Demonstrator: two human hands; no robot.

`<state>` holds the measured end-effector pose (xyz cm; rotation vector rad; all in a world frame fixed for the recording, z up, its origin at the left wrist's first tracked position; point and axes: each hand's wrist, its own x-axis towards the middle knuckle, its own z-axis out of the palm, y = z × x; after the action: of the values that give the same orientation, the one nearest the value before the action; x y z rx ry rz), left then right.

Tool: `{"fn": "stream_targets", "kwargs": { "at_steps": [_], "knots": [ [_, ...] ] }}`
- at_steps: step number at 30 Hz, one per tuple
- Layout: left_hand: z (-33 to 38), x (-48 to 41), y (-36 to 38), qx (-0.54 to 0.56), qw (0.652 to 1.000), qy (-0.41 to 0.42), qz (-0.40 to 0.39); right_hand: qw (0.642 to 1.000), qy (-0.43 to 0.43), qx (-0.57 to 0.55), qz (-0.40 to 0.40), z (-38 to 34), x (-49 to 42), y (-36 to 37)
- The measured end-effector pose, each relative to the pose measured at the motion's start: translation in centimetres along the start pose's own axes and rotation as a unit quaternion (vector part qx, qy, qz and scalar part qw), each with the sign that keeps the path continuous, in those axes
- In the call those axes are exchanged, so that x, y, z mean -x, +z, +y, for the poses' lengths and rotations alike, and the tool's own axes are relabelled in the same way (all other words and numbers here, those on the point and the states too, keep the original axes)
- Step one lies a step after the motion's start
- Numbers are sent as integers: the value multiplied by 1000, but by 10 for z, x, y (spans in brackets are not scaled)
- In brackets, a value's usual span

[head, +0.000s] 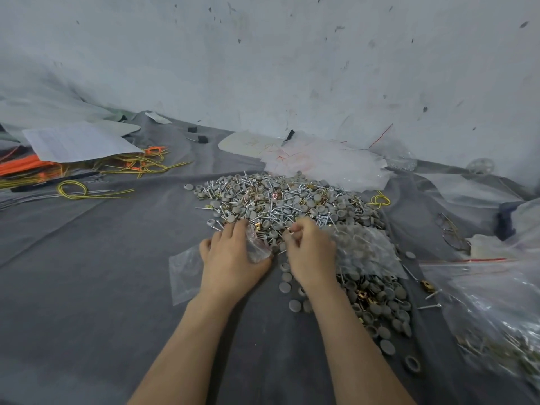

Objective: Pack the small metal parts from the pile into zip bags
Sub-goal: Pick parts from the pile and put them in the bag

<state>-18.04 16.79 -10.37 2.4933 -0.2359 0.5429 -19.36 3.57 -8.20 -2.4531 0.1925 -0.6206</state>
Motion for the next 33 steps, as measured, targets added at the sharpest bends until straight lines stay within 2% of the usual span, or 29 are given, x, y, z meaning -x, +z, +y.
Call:
{"fn": "stream_targets", "kwargs": {
  "at_steps": [3, 5, 7, 9, 11, 14, 16, 19, 21, 23, 26, 28, 31, 33],
  "knots": [
    [1, 1, 1, 0, 1000, 17, -10, 985, 11, -174, 9, -4, 0, -7],
    [2, 2, 2, 4, 1000, 28, -13, 967, 2, -251, -52, -10, 1, -6],
    [2, 2, 1, 10, 999, 30, -8, 957, -11, -276, -94, -12, 1, -4],
    [2, 2, 1, 8, 1000, 21, 0, 972, -17, -227, -56, -9, 0, -2],
    [2, 2, 0, 5, 1000, 7, 13, 994, -21, -107, 1, -3, 1, 0],
    [2, 2, 0, 6, 1000, -17, 23, 995, -29, 91, -9, 3, 5, 9],
    [2, 2, 0, 8, 999, -23, 23, 989, -23, 139, -35, 1, 7, 16],
    [2, 2, 1, 4, 1000, -24, 12, 988, -35, 148, -28, -1, 8, 21],
    [2, 2, 0, 3, 1000, -23, 7, 993, -40, 109, -2, 0, 6, 20],
    [2, 2, 0, 1, 1000, -17, 4, 999, -22, -22, 37, 1, 3, 16],
    [3, 2, -1, 1, 1000, -5, 1, 976, 22, -204, 68, -1, 1, 4],
    [4, 2, -1, 2, 1000, 0, 1, 967, 19, -251, 28, -3, -1, 1],
    [3, 3, -1, 7, 1000, 1, 3, 952, -20, -293, -85, -11, 1, 2],
    [2, 3, 0, 9, 1000, -5, 12, 962, -31, -262, -73, -12, 3, 5]
  ]
}}
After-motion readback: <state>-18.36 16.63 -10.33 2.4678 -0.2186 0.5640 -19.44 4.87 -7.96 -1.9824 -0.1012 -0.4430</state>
